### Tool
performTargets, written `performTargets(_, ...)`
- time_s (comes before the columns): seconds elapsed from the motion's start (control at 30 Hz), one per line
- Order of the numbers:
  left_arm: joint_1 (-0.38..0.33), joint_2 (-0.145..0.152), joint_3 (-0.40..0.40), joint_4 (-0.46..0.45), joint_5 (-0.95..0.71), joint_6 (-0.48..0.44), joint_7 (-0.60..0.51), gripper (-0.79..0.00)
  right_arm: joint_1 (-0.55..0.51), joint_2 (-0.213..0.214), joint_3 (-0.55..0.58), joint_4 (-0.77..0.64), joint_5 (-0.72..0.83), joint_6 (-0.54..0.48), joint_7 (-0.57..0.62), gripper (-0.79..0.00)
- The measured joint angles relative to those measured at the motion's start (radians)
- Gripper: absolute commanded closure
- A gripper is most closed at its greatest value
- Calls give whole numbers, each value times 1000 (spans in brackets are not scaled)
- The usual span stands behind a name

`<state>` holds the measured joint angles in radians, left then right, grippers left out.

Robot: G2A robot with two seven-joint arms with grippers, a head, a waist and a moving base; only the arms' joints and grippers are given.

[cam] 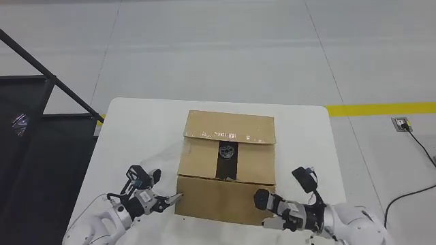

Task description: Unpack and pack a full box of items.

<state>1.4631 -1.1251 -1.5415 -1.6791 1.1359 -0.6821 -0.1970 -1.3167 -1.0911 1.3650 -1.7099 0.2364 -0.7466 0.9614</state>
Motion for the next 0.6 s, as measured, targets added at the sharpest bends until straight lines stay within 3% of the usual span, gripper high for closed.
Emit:
performTargets(0.2, -13, 1, 24, 23, 12, 3, 22, -785, 53, -12, -9, 13, 152, 170, -184, -785)
performTargets(0.47, -15, 1, 25, 24, 9, 0, 19, -785, 51, -12, -12, 8, 145, 156, -174, -785)
performTargets(0.6, -15, 1, 25, 24, 9, 0, 19, -785, 84, -22, -66, 32, 141, 329, -263, -785)
